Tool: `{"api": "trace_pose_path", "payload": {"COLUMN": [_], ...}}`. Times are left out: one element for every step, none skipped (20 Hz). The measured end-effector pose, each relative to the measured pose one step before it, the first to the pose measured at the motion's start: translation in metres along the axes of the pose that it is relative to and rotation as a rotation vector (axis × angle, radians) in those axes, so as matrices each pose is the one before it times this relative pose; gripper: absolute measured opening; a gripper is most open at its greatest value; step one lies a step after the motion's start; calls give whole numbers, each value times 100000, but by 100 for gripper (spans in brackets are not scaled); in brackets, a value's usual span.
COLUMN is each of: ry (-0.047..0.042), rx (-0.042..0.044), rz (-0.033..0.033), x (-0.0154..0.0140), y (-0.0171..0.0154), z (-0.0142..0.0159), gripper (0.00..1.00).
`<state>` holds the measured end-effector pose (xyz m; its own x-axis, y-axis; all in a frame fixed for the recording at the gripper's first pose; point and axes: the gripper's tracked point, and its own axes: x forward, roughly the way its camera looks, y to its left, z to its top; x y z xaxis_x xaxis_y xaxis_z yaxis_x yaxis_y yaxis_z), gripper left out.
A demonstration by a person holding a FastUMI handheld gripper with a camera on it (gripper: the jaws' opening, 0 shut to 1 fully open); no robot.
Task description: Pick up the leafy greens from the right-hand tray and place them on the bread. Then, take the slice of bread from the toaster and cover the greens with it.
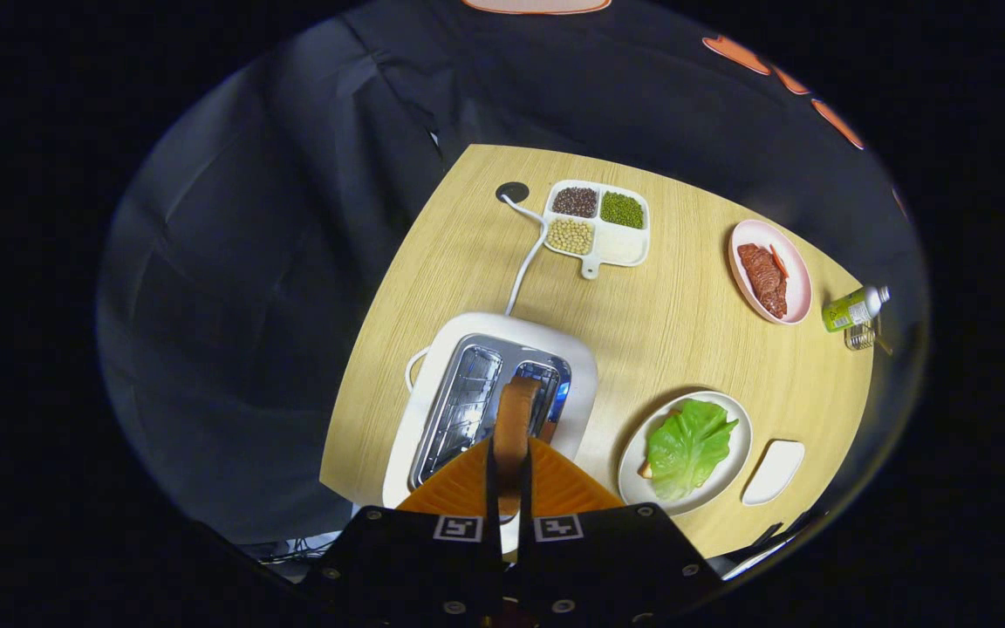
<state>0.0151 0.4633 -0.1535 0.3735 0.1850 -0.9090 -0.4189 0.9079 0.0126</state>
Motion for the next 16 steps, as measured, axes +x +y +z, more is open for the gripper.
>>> {"api": "trace_pose_path", "payload": {"ry": [-1249,-1157,-1062,-797,-1527,-1614,-1665,-1456,-1742,-1802,-1511,-1494,-1305,-462,-638,-352], "rx": [-46,353,458,366,588,-387,257,999,988,709,845,141,559,1108,1019,666], "rz": [236,940,926,811,1445,547,560,1235,973,322,100,-553,-435,-14,-304,-614], "x": [-475,-620,-585,-652,-723,-789,-781,-741,-787,-890,-760,-624,-656,-505,-381,-352], "y": [-48,129,70,-45,-55,-207,-325,-14,-232,-489,-478,-738,-759,-556,-725,-1064], "z": [308,235,217,166,470,497,377,265,402,432,325,268,197,-65,-77,-150], "gripper": [7,7,7,7,7,7,7,7,7,7,7,7,7,7,7,7]}}
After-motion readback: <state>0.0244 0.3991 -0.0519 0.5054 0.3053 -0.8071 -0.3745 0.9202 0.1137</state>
